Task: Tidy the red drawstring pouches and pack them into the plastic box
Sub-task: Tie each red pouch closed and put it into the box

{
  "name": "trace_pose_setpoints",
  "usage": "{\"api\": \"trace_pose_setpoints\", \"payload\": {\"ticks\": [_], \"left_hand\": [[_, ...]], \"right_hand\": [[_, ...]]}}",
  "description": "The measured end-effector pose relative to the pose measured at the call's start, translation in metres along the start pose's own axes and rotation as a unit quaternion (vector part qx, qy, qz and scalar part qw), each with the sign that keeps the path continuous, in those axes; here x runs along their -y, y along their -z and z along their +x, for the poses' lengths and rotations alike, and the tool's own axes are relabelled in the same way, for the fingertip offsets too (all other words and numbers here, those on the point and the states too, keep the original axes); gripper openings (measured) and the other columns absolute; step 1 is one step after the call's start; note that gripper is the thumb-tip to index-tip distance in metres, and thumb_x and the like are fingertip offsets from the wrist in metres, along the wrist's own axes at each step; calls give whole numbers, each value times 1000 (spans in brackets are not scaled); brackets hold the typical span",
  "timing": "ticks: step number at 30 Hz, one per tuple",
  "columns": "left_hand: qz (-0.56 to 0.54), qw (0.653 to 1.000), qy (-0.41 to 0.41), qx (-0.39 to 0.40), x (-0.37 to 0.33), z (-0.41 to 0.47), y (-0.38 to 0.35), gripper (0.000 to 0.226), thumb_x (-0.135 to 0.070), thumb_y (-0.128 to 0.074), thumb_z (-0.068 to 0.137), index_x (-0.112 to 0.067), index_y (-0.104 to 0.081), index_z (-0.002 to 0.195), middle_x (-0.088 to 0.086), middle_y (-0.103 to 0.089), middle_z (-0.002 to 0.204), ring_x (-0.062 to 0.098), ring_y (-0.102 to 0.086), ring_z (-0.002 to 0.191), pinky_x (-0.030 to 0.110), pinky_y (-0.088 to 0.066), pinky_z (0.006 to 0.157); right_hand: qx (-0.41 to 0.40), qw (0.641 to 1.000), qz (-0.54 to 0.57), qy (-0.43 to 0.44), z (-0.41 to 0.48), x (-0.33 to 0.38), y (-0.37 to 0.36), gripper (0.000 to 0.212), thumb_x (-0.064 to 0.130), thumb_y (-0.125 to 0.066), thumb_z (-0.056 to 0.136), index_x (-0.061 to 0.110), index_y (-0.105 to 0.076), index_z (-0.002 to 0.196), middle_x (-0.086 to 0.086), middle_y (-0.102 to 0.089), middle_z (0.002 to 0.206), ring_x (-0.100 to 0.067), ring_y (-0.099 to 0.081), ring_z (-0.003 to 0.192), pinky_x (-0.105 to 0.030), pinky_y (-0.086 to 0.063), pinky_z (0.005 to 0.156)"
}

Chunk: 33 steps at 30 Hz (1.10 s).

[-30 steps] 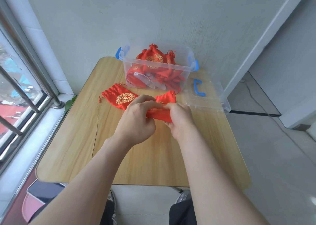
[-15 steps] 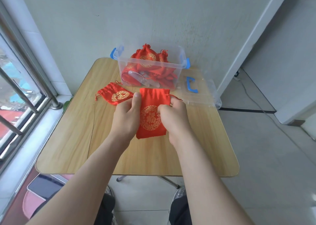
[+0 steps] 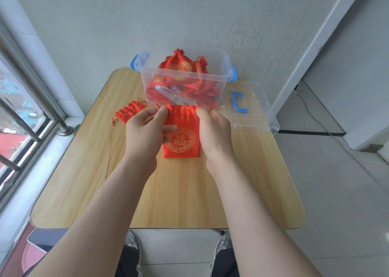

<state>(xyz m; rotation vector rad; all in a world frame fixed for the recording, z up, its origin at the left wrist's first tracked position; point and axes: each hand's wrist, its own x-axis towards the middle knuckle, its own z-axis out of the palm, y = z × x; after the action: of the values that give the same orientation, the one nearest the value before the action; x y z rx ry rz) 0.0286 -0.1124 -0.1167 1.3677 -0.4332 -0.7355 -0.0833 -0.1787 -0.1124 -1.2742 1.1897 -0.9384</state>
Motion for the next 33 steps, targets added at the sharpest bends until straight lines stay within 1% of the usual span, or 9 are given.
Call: {"api": "trace_pose_setpoints", "payload": {"ticks": [2, 5, 8, 11, 13, 17, 24, 29, 33], "left_hand": [[-38, 999, 17, 0, 0, 4, -1, 21, -27, -68, 104, -9, -71, 115, 5, -78, 101, 15, -77, 79, 29, -58, 63], [-93, 995, 38, 9, -1, 9, -3, 24, -33, -66, 105, -12, -73, 116, -2, -75, 96, 15, -77, 86, 30, -59, 67], [-167, 983, 75, 13, -4, 14, -2, 22, -35, -64, 106, -17, -76, 111, -1, -70, 101, 14, -75, 84, 30, -60, 70], [-215, 972, 93, 17, -3, 19, 0, 18, -31, -64, 107, -19, -77, 105, 4, -65, 108, 15, -74, 82, 28, -60, 68], [-234, 967, 102, 15, -3, 20, 0, 17, -30, -64, 106, -20, -77, 109, 2, -65, 108, 14, -73, 82, 27, -60, 68], [-252, 960, 118, 15, -1, 21, 1, 15, -27, -65, 105, -19, -76, 111, 0, -70, 106, 12, -73, 80, 26, -59, 69], [-262, 957, 123, 24, -3, 24, 3, 14, -20, -53, 111, -16, -65, 105, -2, -77, 96, 9, -67, 73, 25, -59, 70], [-229, 965, 125, -35, 3, 30, 3, 14, -22, -51, 112, -16, -64, 112, -8, -62, 68, 7, -56, 56, 26, -53, 70], [-272, 949, 156, -38, -1, 32, 5, 24, -16, -49, 112, -14, -62, 93, -4, -56, 65, 12, -64, 60, 30, -60, 73]], "right_hand": [[-18, 999, 8, 33, 5, -5, -2, 39, 38, -53, 107, 7, -58, 84, 3, -58, 76, -13, -53, 70, -35, -47, 69], [-21, 998, 17, 59, 7, -10, -5, 47, 38, -50, 111, -5, -62, 96, -5, -58, 79, -12, -49, 72, -35, -42, 69], [-30, 997, 18, 64, 9, -10, -4, 44, 34, -55, 109, -7, -64, 98, -25, -68, 87, -13, -51, 76, -33, -42, 70], [-41, 997, 52, 41, 12, -10, -2, 27, 26, -61, 107, 10, -78, 93, -7, -80, 90, -10, -69, 82, -30, -55, 79], [-41, 996, 83, 16, 12, -9, 1, 24, 23, -61, 108, 20, -79, 91, 7, -80, 88, -4, -71, 83, -24, -54, 79], [-32, 984, 172, -30, 7, -1, 6, 22, 25, -60, 110, 19, -79, 102, 3, -79, 96, -2, -71, 81, -16, -54, 71], [-42, 945, 299, -124, 4, 6, 11, 26, 27, -52, 113, 13, -73, 105, -6, -83, 96, -18, -79, 91, -29, -62, 82], [-41, 932, 325, -155, 0, 9, 14, 29, 24, -39, 117, 8, -63, 112, -8, -82, 92, -23, -82, 87, -32, -66, 79], [-59, 932, 299, -196, 2, 8, 17, 28, 15, -40, 114, 7, -64, 102, -3, -73, 74, -26, -82, 86, -34, -65, 75]]}}
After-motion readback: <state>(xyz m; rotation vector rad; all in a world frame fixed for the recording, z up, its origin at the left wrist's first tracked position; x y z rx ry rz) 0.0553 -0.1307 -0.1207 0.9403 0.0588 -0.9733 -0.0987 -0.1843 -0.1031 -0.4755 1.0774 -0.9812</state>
